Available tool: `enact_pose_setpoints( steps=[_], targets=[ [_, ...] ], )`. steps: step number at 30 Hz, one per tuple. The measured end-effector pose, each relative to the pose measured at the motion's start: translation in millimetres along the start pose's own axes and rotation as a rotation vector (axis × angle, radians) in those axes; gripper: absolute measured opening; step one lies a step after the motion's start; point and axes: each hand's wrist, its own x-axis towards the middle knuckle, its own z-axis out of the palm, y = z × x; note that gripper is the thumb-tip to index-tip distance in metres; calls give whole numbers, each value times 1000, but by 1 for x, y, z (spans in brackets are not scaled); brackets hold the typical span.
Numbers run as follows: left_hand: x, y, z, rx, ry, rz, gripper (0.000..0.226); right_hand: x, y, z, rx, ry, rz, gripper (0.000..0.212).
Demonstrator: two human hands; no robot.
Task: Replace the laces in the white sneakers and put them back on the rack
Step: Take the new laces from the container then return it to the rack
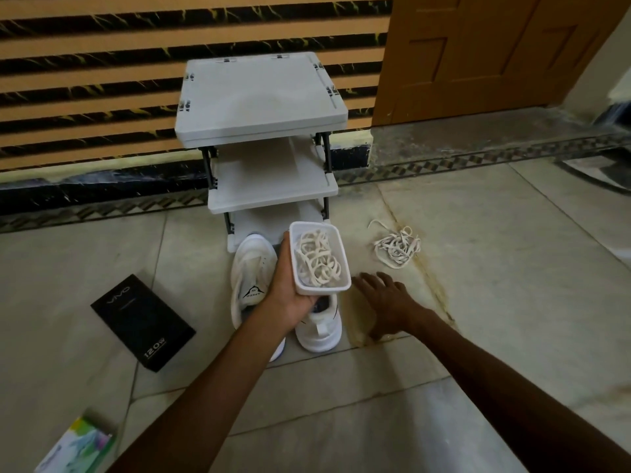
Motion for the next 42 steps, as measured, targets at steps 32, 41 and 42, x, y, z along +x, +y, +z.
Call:
enact_pose_setpoints(
  steps=[32,41,42],
  targets=[
    [-11,19,8,25,136,-21,75,-44,-66,-49,428,705,-537,53],
    [-13,23,6,-4,66,-12,72,-37,-56,-57,826,765,-635,40],
    [-15,24,5,-20,58,-18,70,-35,-54,-58,833,777,-640,40]
  ],
)
